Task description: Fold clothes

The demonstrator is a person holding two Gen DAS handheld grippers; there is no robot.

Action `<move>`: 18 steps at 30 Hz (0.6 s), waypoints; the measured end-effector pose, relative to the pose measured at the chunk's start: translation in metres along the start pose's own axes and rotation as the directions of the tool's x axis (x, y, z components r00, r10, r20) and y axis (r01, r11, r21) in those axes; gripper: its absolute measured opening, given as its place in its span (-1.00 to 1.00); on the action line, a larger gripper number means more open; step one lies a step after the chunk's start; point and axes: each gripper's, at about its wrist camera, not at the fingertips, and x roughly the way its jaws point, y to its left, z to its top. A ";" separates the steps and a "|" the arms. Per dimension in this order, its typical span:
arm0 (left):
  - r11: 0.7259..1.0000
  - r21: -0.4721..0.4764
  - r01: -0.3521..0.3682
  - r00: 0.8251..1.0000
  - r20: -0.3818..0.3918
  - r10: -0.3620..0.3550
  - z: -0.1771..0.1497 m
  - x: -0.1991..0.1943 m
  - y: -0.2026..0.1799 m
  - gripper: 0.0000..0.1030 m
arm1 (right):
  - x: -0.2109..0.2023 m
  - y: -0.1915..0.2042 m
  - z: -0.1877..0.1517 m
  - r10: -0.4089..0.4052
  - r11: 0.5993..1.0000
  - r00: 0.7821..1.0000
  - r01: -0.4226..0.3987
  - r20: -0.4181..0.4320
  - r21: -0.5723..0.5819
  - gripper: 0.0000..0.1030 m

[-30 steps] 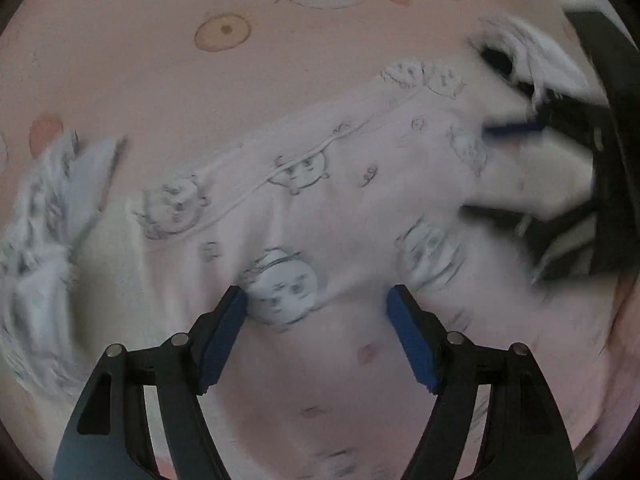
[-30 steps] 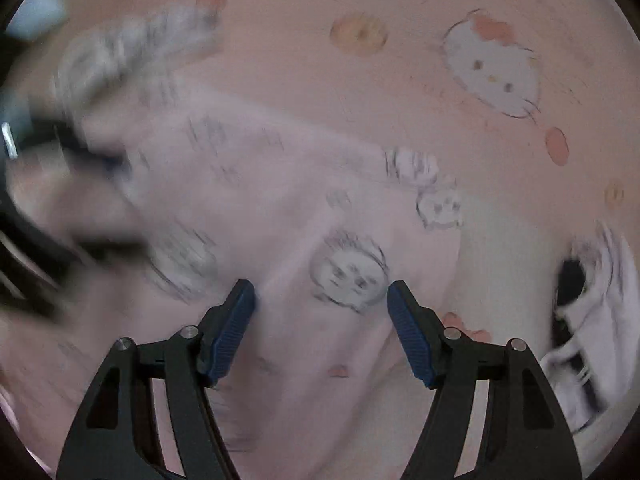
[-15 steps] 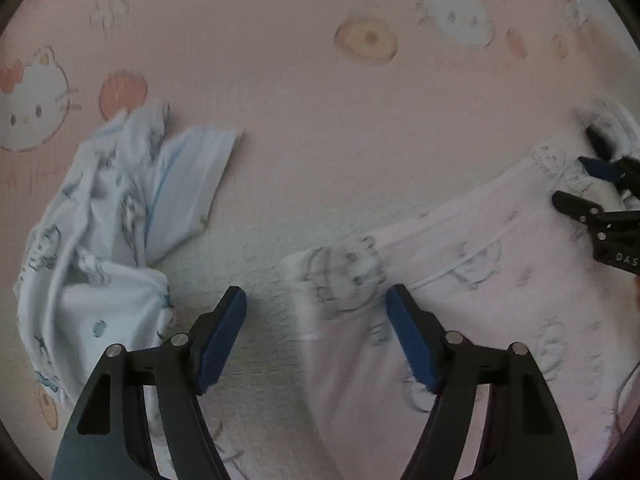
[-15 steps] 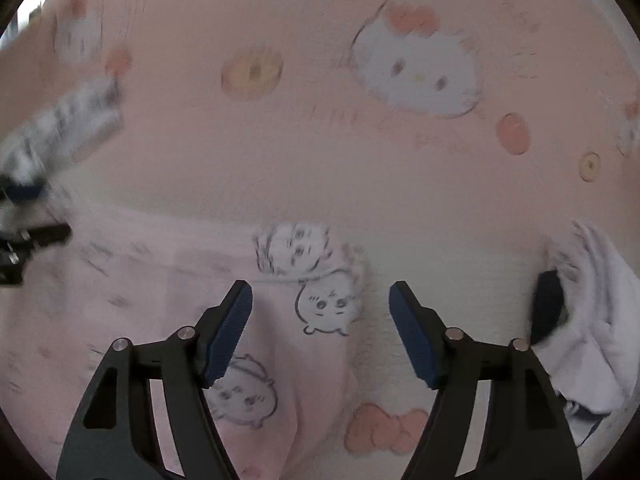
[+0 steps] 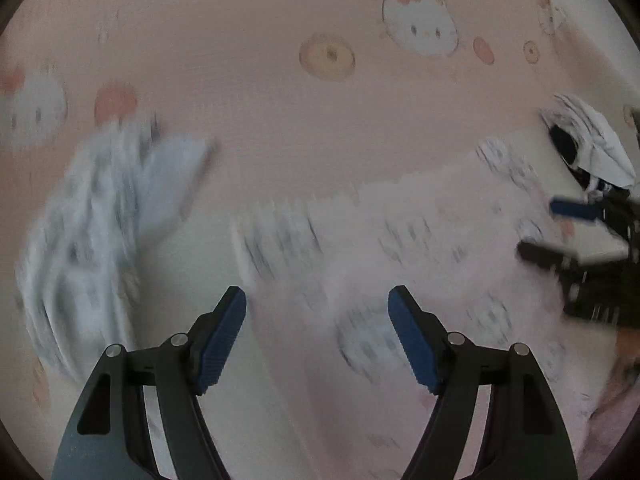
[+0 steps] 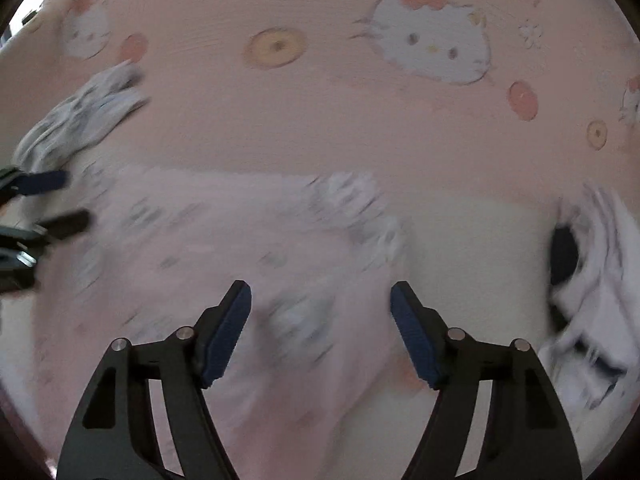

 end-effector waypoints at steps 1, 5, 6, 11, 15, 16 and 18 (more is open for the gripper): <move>0.999 -0.042 0.005 0.999 -0.034 -0.007 -0.011 0.000 0.000 0.48 | -0.004 0.006 -0.011 0.009 1.000 1.000 -0.009 -0.021 0.009 0.43; 0.989 -0.048 -0.142 0.985 -0.103 0.136 -0.050 -0.013 0.003 0.49 | -0.015 0.024 -0.063 0.013 0.998 0.992 -0.006 -0.128 0.057 0.42; 0.982 -0.043 -0.184 0.977 -0.119 0.178 -0.060 -0.017 0.004 0.49 | -0.019 0.025 -0.078 0.007 0.998 0.990 0.003 -0.141 0.070 0.42; 0.967 -0.028 -0.252 0.962 -0.118 0.247 -0.101 -0.048 0.005 0.49 | -0.061 0.007 -0.133 -0.052 0.994 0.995 0.060 -0.086 0.095 0.42; 0.995 -0.028 -0.101 0.993 -0.071 0.099 -0.131 -0.071 -0.020 0.49 | -0.089 0.000 -0.161 0.033 0.983 0.999 -0.028 -0.027 0.181 0.44; 0.994 0.009 -0.113 0.990 -0.081 0.113 -0.138 -0.068 -0.030 0.49 | -0.088 0.002 -0.168 0.056 0.981 0.998 -0.048 -0.036 0.187 0.44; 0.980 0.066 -0.190 0.974 -0.115 0.196 -0.145 -0.054 -0.042 0.50 | -0.090 0.003 -0.174 0.070 0.981 0.997 -0.061 -0.044 0.182 0.42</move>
